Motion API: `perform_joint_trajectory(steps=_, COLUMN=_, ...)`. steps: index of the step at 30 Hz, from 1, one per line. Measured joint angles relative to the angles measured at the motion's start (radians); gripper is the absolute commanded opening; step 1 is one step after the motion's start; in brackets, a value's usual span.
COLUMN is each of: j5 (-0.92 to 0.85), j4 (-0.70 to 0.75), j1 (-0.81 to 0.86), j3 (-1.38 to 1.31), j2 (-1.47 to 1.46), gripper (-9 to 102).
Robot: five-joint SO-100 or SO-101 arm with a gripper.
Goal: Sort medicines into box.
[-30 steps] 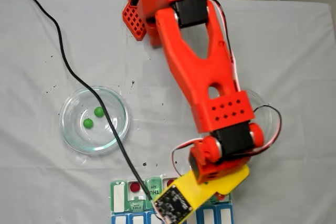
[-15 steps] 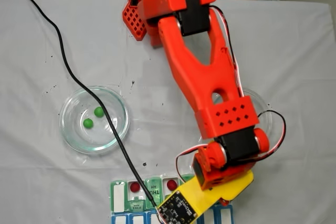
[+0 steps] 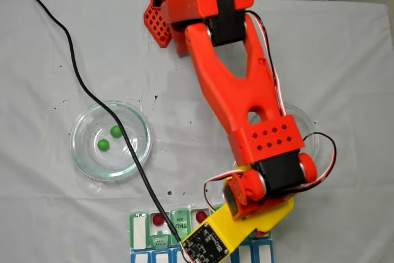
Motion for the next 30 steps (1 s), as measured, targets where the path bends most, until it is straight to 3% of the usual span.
perform_joint_trajectory(steps=6, j5=-0.117, j4=0.137, j1=0.051, j3=-0.046, j2=0.005, gripper=13)
perform_joint_trajectory(steps=10, j5=-0.155, j4=0.178, j1=0.086, j3=0.006, j2=0.092, gripper=0)
perform_joint_trajectory(steps=19, j5=-0.29, j4=0.147, j1=0.336, j3=0.362, j2=0.33, gripper=0)
perform_joint_trajectory(steps=23, j5=-0.44, j4=0.103, j1=0.497, j3=0.502, j2=0.476, gripper=0)
perform_joint_trajectory(steps=30, j5=-0.721, j4=0.061, j1=0.626, j3=0.609, j2=0.566, gripper=6)
